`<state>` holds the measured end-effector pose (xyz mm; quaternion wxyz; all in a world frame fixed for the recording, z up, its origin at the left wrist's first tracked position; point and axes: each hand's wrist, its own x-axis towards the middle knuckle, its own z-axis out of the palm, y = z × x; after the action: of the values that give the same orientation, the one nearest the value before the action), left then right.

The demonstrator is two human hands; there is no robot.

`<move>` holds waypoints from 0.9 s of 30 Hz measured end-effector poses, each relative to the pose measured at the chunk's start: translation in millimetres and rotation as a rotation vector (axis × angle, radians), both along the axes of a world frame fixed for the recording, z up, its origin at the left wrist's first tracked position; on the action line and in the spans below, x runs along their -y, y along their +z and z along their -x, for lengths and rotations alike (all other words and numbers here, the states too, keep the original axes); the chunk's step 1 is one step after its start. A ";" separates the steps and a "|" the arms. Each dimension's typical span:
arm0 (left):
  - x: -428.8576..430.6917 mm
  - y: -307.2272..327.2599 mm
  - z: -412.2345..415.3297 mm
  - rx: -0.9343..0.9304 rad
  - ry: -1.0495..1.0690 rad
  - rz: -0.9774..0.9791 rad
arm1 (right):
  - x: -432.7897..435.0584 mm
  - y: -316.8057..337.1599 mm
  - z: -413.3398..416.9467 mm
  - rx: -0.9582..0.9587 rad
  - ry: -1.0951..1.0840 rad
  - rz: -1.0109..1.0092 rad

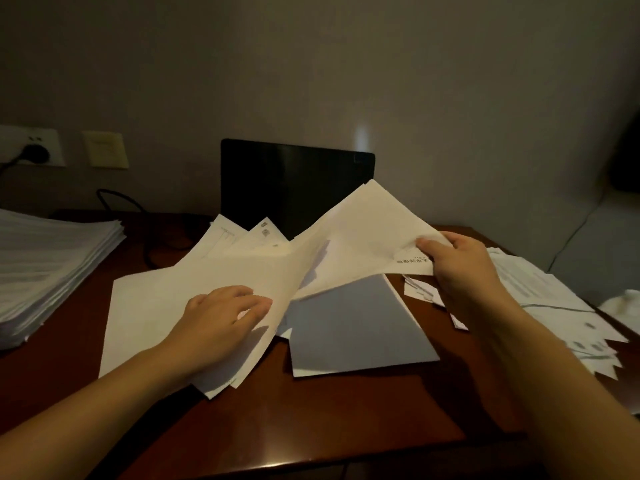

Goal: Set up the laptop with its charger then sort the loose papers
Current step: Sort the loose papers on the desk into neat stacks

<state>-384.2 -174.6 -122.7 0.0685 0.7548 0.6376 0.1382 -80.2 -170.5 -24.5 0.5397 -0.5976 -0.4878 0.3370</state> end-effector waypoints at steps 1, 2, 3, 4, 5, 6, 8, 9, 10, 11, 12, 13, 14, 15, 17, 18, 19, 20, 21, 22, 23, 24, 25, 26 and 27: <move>-0.7 3.7 -0.9 0.015 0.015 0.010 | -1.2 2.1 -0.5 -0.027 -0.008 -0.023; -2.8 3.4 -1.6 0.041 0.033 0.030 | -2.1 4.5 -1.3 -0.064 -0.017 -0.045; -3.4 1.0 0.0 0.083 0.043 0.052 | -2.7 7.1 -2.8 -0.103 -0.029 -0.065; -3.7 -1.7 1.8 0.123 0.025 0.061 | -2.9 9.8 -4.1 -0.148 -0.043 -0.081; -2.9 -3.2 3.2 0.216 -0.001 0.065 | -3.2 11.8 -5.5 -0.194 -0.055 -0.094; -2.3 -1.3 2.8 0.372 -0.001 0.081 | -4.0 12.6 -6.7 -0.235 -0.057 -0.102; -2.2 12.0 -1.5 0.656 0.046 0.162 | -3.2 12.6 -6.1 -0.265 -0.028 -0.096; -1.6 22.6 -5.6 0.784 0.067 0.181 | -3.8 10.2 -5.0 -0.255 -0.005 -0.091; -2.5 33.3 -7.3 0.905 0.070 0.203 | -3.8 7.3 -3.1 -0.229 0.018 -0.082; -4.2 42.6 -8.2 1.052 0.060 0.219 | -3.1 4.5 -0.9 -0.189 0.036 -0.075; -4.7 51.2 -9.1 1.236 0.047 0.239 | -1.7 1.5 1.8 -0.148 0.048 -0.073; -4.6 58.6 -7.2 1.418 0.058 0.245 | -0.3 -1.7 4.3 -0.117 0.062 -0.077; -7.8 62.7 -4.8 1.547 0.086 0.186 | 0.6 -5.9 6.2 -0.104 0.084 -0.082; -8.8 65.5 -2.2 1.569 0.128 0.072 | 1.7 -10.2 8.1 -0.100 0.112 -0.084; -12.2 71.5 4.8 1.318 0.220 -0.201 | 2.3 -16.5 10.1 -0.090 0.183 -0.067; -12.6 74.4 8.4 1.095 0.218 -0.337 | 1.6 -17.8 10.4 -0.071 0.231 -0.046; -14.5 76.3 12.9 0.840 0.161 -0.450 | -0.6 -18.4 10.4 -0.043 0.287 -0.012; -16.2 79.2 16.4 0.578 0.075 -0.505 | -3.6 -18.6 10.9 -0.008 0.349 0.033; -18.3 83.0 17.1 0.355 -0.013 -0.492 | -7.3 -18.5 12.5 0.035 0.413 0.082; -20.3 87.6 14.9 0.200 -0.096 -0.428 | -10.7 -18.4 15.5 0.077 0.477 0.127; -22.0 90.1 11.2 0.110 -0.160 -0.329 | -14.2 -19.3 19.8 0.120 0.534 0.162; -25.1 90.7 6.5 0.060 -0.207 -0.228 | -17.4 -21.3 24.7 0.175 0.583 0.183; -27.7 90.3 0.8 0.018 -0.242 -0.152 | -19.5 -22.9 30.1 0.247 0.624 0.186; -31.2 88.9 -3.7 -0.022 -0.264 -0.102 | -20.4 -23.4 35.6 0.322 0.661 0.175; -34.6 86.8 -7.8 -0.052 -0.277 -0.067 | -21.5 -23.6 41.2 0.379 0.693 0.158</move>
<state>-376.4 -140.1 -35.9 0.0450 0.8406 0.5241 0.1290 -121.4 -149.0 -48.2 0.2469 -0.4891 -0.7238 0.4194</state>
